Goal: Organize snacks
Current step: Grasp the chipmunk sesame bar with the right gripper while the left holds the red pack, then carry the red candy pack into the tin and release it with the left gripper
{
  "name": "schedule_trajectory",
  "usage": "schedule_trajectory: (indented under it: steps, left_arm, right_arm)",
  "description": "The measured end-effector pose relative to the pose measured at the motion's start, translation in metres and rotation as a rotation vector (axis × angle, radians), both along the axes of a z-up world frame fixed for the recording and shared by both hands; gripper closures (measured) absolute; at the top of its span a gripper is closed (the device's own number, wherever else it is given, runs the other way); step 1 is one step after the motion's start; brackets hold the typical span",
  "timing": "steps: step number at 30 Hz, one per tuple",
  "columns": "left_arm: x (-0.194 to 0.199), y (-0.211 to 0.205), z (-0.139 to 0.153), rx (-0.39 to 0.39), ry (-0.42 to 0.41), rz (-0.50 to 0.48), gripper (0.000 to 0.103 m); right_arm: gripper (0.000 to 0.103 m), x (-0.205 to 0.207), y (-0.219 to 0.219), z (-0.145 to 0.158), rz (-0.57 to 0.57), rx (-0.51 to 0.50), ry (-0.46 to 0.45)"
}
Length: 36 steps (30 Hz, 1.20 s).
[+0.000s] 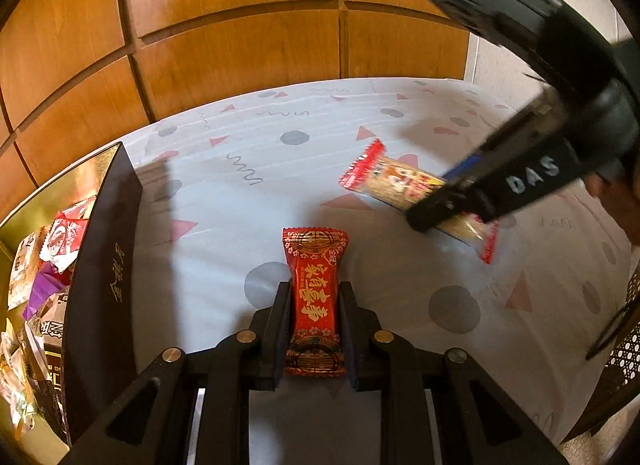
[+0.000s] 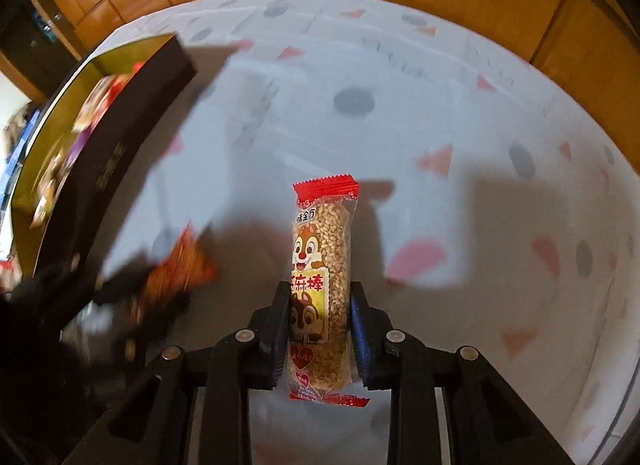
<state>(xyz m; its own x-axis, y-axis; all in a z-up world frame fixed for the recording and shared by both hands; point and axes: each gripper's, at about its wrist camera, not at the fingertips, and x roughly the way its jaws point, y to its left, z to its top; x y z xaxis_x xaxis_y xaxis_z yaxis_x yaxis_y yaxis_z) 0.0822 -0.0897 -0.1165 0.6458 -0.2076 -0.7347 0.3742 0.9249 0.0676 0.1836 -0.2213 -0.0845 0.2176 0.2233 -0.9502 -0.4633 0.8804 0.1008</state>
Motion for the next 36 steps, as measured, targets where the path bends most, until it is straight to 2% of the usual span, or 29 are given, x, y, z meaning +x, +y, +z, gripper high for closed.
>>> schedule_trajectory:
  steps: [5, 7, 9, 11, 13, 14, 15, 19, 23, 30, 36]
  left_arm:
    - [0.0, 0.002, 0.001, -0.016, 0.01, 0.006, 0.08]
    - [0.001, 0.003, 0.001, -0.023, 0.014, 0.008, 0.08]
    - [0.002, 0.004, 0.001, -0.026, 0.017, 0.009, 0.08]
    - [0.003, 0.004, 0.001, -0.026, 0.021, 0.011, 0.08]
    - [0.004, 0.004, 0.002, -0.021, 0.025, 0.012, 0.08]
    - [0.005, 0.004, 0.002, -0.019, 0.026, 0.013, 0.08]
    - [0.005, 0.003, 0.002, -0.017, 0.026, 0.013, 0.08]
    - [0.007, 0.0, 0.003, -0.006, 0.035, 0.019, 0.08]
    - [0.007, -0.003, 0.005, 0.018, 0.045, 0.013, 0.08]
    - [0.002, 0.0, 0.007, 0.032, 0.072, 0.0, 0.081]
    - [-0.005, 0.009, 0.018, 0.003, 0.083, 0.004, 0.081]
  right_arm:
    - [0.074, -0.013, -0.009, 0.001, -0.051, 0.037, -0.009]
    - [0.068, -0.018, -0.007, 0.003, -0.043, 0.028, -0.021]
    - [0.05, -0.021, -0.011, 0.004, -0.032, 0.017, -0.042]
    - [0.044, -0.024, -0.009, 0.003, -0.029, -0.025, -0.083]
    - [0.045, -0.025, -0.006, 0.0, -0.02, -0.054, -0.112]
    - [0.057, -0.027, -0.005, 0.001, -0.016, -0.062, -0.124]
    - [0.074, -0.029, -0.003, 0.002, -0.001, -0.063, -0.136]
    - [0.074, -0.039, 0.003, 0.004, 0.048, -0.114, -0.18]
    - [0.073, -0.032, -0.005, 0.002, 0.02, -0.069, -0.143]
    - [0.073, -0.035, 0.005, 0.0, 0.059, -0.105, -0.179]
    - [0.073, -0.041, 0.005, 0.001, 0.063, -0.111, -0.198]
